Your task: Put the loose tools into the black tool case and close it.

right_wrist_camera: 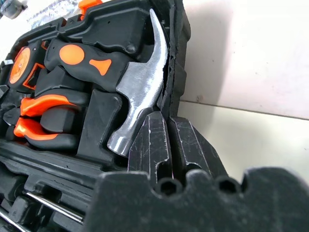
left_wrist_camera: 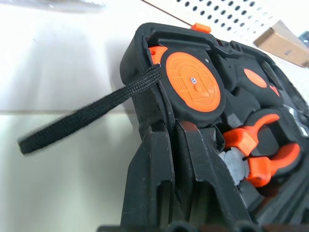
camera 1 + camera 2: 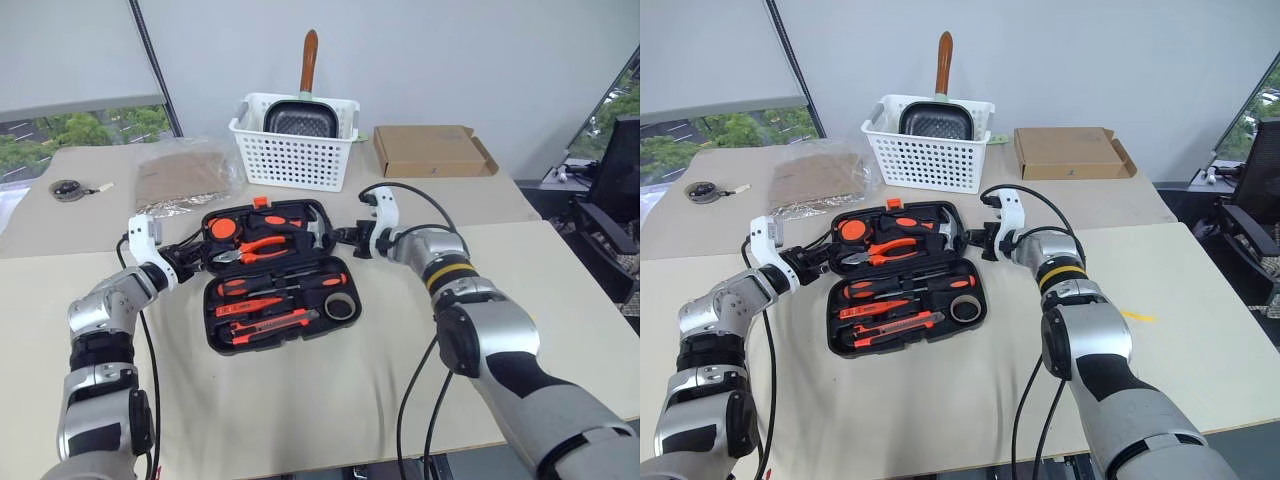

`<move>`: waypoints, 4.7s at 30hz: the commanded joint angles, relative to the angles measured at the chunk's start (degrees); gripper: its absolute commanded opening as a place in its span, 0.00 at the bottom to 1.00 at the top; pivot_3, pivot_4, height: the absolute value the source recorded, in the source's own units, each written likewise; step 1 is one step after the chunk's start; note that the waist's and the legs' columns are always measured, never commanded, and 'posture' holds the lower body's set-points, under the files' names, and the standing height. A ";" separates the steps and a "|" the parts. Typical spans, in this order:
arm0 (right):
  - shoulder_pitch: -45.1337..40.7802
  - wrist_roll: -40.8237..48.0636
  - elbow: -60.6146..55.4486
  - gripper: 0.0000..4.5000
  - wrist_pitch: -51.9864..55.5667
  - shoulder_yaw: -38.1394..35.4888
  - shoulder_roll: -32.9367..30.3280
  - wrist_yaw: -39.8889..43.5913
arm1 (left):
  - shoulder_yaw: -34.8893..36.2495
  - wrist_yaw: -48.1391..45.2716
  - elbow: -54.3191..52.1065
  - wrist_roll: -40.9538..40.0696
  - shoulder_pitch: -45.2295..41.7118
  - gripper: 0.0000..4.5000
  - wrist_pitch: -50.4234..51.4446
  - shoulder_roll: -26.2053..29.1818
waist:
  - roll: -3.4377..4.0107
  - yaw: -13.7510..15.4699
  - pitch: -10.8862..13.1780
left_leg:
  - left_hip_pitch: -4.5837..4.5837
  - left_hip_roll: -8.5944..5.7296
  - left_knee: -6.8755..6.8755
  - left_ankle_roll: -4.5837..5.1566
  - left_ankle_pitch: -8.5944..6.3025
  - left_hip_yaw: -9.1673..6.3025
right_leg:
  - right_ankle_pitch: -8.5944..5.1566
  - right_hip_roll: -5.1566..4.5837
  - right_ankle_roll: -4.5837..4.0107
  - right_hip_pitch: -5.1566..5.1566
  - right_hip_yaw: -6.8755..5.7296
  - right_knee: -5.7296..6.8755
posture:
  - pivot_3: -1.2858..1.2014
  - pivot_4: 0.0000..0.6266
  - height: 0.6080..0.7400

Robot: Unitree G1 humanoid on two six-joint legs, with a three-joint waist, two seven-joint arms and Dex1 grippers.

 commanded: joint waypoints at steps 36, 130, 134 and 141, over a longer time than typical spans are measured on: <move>18.60 13.72 -48.49 0.16 31.97 -6.90 -2.69 -12.16 | -12.86 -14.77 -0.01 4.69 -1.52 0.00 -1.03 -2.18 | 0.03 0.25 -0.01 | 0.13 0.01 0.02 0.46 -0.22 -0.08 | -0.28 0.07 0.46 -0.04 0.12 0.00 | 0.52 0.24 0.70; 37.13 27.42 -72.42 0.60 53.17 -13.56 -10.83 -11.16 | -11.63 -10.40 -2.66 3.26 2.54 0.00 0.63 -4.47 | 0.21 0.42 -0.14 | 0.15 0.02 -0.05 0.87 -0.60 -0.07 | -0.31 0.07 0.53 0.29 0.10 -0.73 | 0.52 0.24 0.70; 36.69 27.05 -71.85 0.31 52.89 -13.31 -9.81 -11.70 | -11.64 -10.56 -2.66 3.22 2.38 0.00 0.72 -4.29 | 0.21 0.43 -0.14 | 0.15 0.01 -0.04 0.87 -0.60 -0.07 | -0.31 0.07 0.53 0.29 0.11 -0.72 | 0.52 0.24 0.70; 36.66 27.13 -71.29 0.01 52.42 -13.06 -9.28 -11.99 | -11.54 -10.76 -2.62 3.26 2.52 0.00 0.61 -3.81 | 0.22 0.40 -0.14 | 0.17 0.03 -0.04 0.86 -0.59 -0.07 | -0.31 0.08 0.53 0.29 0.09 -0.71 | 0.52 0.24 0.70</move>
